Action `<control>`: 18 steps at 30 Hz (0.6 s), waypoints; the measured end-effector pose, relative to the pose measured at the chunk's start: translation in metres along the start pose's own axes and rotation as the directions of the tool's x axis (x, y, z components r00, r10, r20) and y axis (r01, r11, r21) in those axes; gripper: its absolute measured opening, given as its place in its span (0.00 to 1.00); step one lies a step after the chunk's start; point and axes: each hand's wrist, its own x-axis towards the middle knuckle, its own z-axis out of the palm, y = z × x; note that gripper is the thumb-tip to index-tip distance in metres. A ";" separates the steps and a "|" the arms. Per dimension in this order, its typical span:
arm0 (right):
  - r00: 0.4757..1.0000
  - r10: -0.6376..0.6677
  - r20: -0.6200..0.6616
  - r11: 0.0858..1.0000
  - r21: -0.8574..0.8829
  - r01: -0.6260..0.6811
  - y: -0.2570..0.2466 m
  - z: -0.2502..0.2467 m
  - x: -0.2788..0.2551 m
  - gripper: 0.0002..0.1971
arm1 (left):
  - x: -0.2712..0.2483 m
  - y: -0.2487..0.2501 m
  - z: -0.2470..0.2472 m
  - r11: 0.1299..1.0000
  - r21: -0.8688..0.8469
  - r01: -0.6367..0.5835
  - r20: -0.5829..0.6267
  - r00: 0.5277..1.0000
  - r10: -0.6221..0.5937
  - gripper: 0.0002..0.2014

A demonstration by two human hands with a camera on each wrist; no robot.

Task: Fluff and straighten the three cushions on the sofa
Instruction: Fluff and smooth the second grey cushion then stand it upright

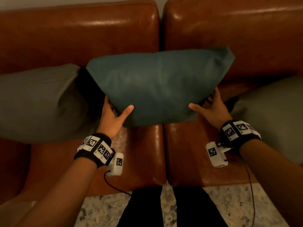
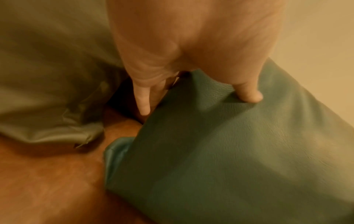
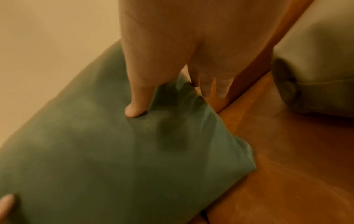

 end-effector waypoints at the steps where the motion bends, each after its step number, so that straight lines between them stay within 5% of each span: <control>1: 1.000 -0.001 0.000 1.000 -0.023 0.001 0.001 -0.001 -0.004 0.58 | -0.004 -0.006 0.000 1.000 0.019 0.002 0.013 1.000 -0.002 0.47; 6: 1.000 -0.016 0.021 0.990 -0.139 0.019 0.018 -0.012 -0.020 0.50 | -0.036 -0.029 0.011 0.973 0.199 0.120 0.135 0.980 -0.148 0.47; 9: 0.998 0.042 0.047 0.988 -0.148 -0.034 0.032 -0.030 -0.026 0.47 | -0.062 -0.025 0.033 0.913 0.338 0.230 0.269 0.906 -0.328 0.43; 13: 0.997 0.003 0.074 0.968 -0.251 0.016 0.050 -0.078 -0.030 0.45 | -0.094 -0.006 0.086 0.896 0.375 0.239 0.347 0.860 -0.374 0.38; 18: 0.996 -0.087 0.023 0.888 -0.451 0.088 0.080 -0.172 -0.025 0.37 | -0.120 0.026 0.188 0.904 0.337 0.262 0.410 0.824 -0.392 0.65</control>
